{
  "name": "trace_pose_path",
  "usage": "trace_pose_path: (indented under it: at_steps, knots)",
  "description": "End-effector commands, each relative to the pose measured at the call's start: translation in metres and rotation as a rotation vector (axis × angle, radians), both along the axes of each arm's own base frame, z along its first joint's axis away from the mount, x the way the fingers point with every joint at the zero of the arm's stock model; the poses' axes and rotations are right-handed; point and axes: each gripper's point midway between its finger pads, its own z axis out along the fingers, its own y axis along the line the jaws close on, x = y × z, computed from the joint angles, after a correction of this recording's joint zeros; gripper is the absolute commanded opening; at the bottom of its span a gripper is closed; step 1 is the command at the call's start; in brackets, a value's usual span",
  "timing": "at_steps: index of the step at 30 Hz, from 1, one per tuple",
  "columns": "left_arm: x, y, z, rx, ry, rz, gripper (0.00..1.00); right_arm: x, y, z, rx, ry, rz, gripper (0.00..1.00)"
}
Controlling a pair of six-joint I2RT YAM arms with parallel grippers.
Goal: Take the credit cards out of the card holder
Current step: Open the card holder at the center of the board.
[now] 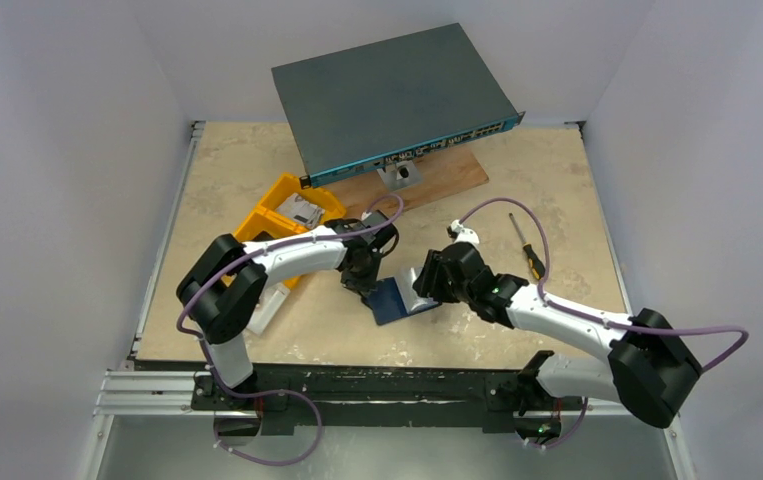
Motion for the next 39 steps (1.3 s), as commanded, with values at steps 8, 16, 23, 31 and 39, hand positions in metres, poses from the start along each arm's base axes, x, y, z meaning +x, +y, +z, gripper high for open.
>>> trace_pose_path:
  at_steps: [8, 16, 23, 31, 39]
  knots:
    - [0.02, 0.009, 0.007, 0.061, -0.05, -0.021, 0.0, 0.036, 0.017, 0.012, 0.038, -0.045, 0.006, 0.41]
    - [0.02, 0.004, 0.011, 0.036, -0.053, -0.041, 0.0, 0.036, 0.03, 0.011, 0.065, -0.042, 0.048, 0.33]
    - [0.02, 0.0, 0.014, 0.01, -0.054, -0.061, 0.0, 0.032, 0.044, 0.012, 0.092, -0.026, 0.078, 0.31]
    - [0.02, -0.006, 0.024, -0.029, -0.062, -0.079, 0.0, 0.025, 0.067, 0.017, 0.144, -0.008, 0.119, 0.29]
    - [0.016, -0.011, 0.053, -0.099, -0.094, -0.1, 0.07, 0.022, 0.079, 0.012, 0.173, 0.026, 0.141, 0.29]
